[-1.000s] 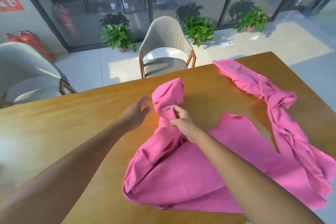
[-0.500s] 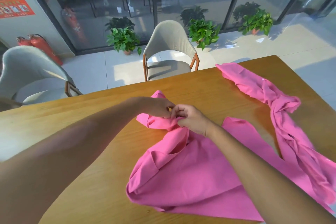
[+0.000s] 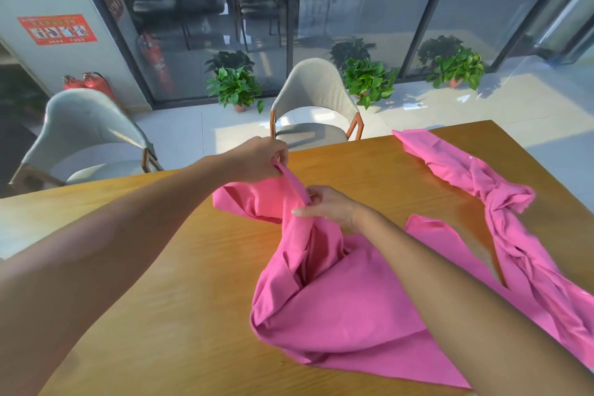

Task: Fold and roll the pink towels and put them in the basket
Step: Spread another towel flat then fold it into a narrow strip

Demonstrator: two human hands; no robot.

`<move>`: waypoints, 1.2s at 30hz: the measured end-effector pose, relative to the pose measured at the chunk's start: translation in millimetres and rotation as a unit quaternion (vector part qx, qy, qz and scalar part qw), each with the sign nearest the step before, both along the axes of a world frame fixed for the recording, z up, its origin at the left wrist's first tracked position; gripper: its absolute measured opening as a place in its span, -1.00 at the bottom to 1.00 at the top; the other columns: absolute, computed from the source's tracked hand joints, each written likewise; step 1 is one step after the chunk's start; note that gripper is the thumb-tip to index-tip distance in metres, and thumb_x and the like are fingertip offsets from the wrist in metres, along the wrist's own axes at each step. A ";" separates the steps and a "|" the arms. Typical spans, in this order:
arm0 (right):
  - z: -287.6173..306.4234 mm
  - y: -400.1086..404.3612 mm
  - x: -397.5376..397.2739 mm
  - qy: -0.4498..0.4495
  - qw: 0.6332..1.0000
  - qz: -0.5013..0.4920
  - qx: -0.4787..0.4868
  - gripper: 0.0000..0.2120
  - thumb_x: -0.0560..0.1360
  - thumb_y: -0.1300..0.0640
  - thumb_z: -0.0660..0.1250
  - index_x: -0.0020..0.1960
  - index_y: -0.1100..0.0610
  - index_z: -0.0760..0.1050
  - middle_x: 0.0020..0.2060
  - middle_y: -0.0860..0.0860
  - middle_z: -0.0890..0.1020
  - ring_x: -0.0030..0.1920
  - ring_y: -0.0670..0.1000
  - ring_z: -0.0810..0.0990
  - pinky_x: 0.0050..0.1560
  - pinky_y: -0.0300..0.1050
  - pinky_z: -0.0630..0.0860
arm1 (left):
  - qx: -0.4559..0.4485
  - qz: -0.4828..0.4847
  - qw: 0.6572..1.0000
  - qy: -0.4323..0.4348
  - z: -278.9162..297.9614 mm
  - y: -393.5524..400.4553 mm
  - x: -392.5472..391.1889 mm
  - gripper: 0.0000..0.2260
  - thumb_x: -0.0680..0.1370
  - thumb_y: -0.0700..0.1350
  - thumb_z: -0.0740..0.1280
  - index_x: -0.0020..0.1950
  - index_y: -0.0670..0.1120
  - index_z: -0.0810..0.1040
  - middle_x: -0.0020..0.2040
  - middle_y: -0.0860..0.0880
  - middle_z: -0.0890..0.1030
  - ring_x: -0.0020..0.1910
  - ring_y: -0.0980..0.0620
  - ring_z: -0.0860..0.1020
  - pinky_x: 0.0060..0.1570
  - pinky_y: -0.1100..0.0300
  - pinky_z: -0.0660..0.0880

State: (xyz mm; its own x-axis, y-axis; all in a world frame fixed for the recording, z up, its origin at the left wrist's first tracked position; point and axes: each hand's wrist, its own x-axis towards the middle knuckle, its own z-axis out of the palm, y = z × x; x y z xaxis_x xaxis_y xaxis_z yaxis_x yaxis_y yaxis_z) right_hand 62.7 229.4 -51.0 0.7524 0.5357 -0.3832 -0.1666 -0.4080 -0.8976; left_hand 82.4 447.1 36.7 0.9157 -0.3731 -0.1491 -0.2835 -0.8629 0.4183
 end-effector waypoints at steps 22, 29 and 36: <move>59.5 -38.0 -59.3 -0.229 0.899 -0.165 -0.336 -0.52 0.57 -0.23 0.30 -0.36 0.10 0.44 -0.47 -0.01 0.48 -0.40 0.08 0.44 -0.38 -0.04 0.22 | 0.049 0.168 0.981 -0.085 66.3 111.5 -55.0 -0.71 0.62 -0.01 0.26 -0.25 -0.08 0.54 -0.29 -0.07 0.54 -0.18 -0.22 0.57 -0.30 0.09 0.40; 65.9 -47.2 -108.9 -0.091 0.942 -0.259 -0.190 -0.49 0.59 -0.31 0.17 -0.17 0.11 0.57 -0.23 0.04 0.66 -0.19 0.05 0.61 -0.25 -0.11 0.44 | -0.049 0.215 0.965 0.143 72.0 96.9 -140.0 -0.50 0.60 0.37 0.11 0.03 -0.01 0.58 0.05 -0.07 0.64 -0.02 -0.09 0.62 0.07 -0.02 0.50; 8.7 -64.2 -228.8 -0.100 0.975 -0.044 -0.193 -0.67 0.69 -0.03 0.14 0.25 0.17 0.52 -0.12 0.07 0.59 -0.06 0.17 0.58 -0.16 -0.24 0.48 | -0.252 0.268 0.907 0.207 56.2 45.1 -279.5 -0.58 0.66 0.23 0.16 0.18 -0.07 0.60 0.09 -0.14 0.69 0.06 -0.18 0.68 0.19 -0.10 0.59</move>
State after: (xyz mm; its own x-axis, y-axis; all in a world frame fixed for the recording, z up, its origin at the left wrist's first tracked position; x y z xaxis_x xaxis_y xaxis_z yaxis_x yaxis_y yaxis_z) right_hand -166.1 165.2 -42.4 0.8694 0.3100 -0.3848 -0.0547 -0.7135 -0.6985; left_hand -197.1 492.2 92.9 0.8903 -0.0082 -0.4554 0.3907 -0.4999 0.7729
